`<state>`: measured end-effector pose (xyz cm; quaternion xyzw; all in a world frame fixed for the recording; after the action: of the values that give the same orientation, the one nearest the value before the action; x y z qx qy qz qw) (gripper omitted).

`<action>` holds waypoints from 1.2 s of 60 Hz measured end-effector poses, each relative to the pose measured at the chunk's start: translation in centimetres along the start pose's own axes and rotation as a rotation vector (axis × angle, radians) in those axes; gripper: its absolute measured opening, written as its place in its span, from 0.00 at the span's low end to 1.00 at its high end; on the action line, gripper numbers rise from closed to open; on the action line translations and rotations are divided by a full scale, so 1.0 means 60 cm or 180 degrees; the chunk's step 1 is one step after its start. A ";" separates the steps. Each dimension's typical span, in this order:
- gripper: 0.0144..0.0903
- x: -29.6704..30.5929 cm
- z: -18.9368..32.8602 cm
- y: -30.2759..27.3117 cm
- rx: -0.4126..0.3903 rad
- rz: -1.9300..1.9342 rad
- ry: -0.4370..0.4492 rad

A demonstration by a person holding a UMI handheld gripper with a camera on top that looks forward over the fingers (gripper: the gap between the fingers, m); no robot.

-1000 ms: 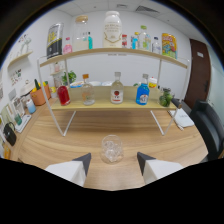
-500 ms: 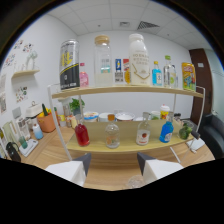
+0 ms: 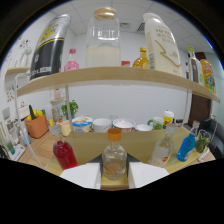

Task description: Make me a cup of Mount Fuji.

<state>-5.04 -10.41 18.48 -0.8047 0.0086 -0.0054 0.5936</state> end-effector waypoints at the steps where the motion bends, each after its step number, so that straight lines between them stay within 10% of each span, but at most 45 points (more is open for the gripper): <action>1: 0.30 -0.001 0.000 -0.001 0.0018 0.0002 0.0002; 40: 0.28 -0.002 -0.136 0.075 -0.0115 0.0350 -0.0150; 72: 0.27 -0.002 -0.131 0.134 -0.0441 0.4376 -0.0745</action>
<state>-5.35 -20.27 13.08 -0.6480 0.4520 0.4585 0.4069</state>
